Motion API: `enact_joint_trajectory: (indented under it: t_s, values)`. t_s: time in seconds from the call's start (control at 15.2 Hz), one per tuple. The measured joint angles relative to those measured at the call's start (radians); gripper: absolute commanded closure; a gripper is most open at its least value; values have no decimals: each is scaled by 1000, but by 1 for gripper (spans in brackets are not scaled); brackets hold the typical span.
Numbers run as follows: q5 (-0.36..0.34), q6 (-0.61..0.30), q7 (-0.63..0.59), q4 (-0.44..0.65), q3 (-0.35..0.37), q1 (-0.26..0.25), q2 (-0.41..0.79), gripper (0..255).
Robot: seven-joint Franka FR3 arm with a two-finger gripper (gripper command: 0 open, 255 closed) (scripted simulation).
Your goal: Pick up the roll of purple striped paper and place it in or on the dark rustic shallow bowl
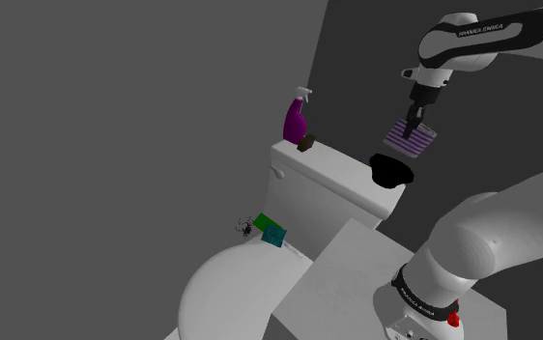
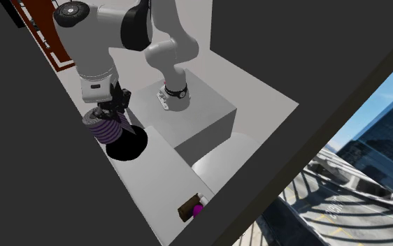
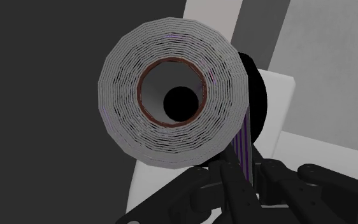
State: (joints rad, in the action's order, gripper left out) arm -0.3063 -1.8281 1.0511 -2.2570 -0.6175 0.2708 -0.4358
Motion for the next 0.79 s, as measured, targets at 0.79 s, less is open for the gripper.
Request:
enact_joint_trajectory:
  t_s: [0.79]
  values:
    - [-9,-125,-2,-96,-31,2,29,255]
